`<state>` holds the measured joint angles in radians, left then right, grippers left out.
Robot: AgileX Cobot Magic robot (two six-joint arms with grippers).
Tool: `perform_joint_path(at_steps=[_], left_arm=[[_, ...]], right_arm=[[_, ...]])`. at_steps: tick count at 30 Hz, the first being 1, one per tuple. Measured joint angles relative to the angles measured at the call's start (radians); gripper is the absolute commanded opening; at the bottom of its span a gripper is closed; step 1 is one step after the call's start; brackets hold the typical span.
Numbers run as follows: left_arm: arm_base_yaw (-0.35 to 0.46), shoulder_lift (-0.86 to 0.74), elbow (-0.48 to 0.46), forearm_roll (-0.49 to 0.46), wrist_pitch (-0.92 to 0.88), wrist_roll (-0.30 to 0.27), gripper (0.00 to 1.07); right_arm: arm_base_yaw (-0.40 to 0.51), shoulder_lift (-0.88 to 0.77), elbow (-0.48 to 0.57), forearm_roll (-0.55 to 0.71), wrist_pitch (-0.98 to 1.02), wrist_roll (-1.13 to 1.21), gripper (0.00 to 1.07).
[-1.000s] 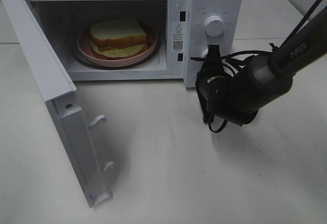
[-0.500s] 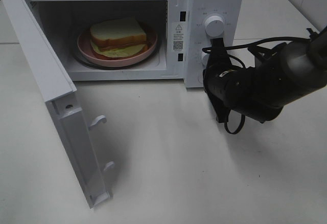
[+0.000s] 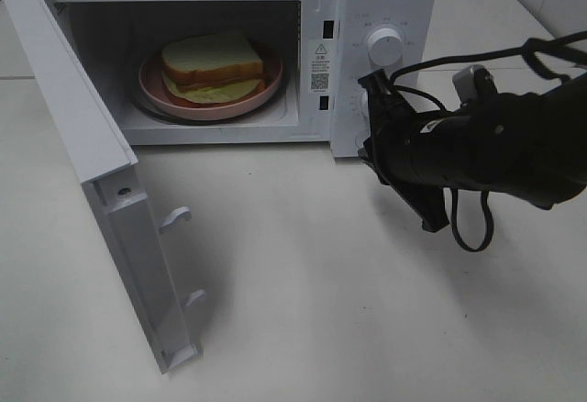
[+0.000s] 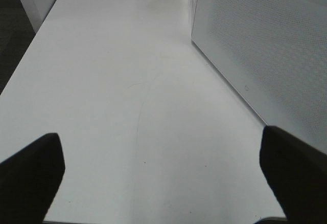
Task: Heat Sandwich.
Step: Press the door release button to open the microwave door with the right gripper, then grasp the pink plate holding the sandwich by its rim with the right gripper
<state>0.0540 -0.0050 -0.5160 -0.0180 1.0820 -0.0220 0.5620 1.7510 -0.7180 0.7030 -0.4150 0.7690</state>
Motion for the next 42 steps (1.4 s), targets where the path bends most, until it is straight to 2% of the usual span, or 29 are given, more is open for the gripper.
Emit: perform_joint_path(at_steps=[9,17,20,25,28,32,38,39,42], left_arm=[[0.000,0.000,0.000,0.000,0.000,0.000,0.96],[0.000,0.000,0.000,0.000,0.000,0.000,0.96],[0.000,0.000,0.000,0.000,0.000,0.000,0.96],[0.000,0.000,0.000,0.000,0.000,0.000,0.96],[0.000,0.000,0.000,0.000,0.000,0.000,0.96],[0.000,0.000,0.000,0.000,0.000,0.000,0.96],[0.000,0.000,0.000,0.000,0.000,0.000,0.96],[0.000,0.000,0.000,0.000,0.000,0.000,0.96],[0.000,0.000,0.000,0.000,0.000,0.000,0.96]], right_arm=[[0.000,-0.150,0.001,-0.040,0.312,-0.396,0.00],[-0.016,-0.173,0.001,-0.048,0.547,-0.646,0.01],[-0.035,-0.174,-0.002,-0.086,0.612,-0.723,0.01],[-0.042,-0.174,-0.059,-0.206,0.759,-0.832,0.03],[-0.042,-0.174,-0.133,-0.292,0.881,-0.955,0.04],[-0.042,-0.174,-0.188,-0.345,0.968,-1.068,0.05],[-0.042,-0.175,-0.270,-0.445,1.122,-1.427,0.06],[-0.042,-0.175,-0.270,-0.445,1.122,-1.427,0.06],[-0.042,-0.183,-0.293,-0.488,1.153,-1.631,0.07]])
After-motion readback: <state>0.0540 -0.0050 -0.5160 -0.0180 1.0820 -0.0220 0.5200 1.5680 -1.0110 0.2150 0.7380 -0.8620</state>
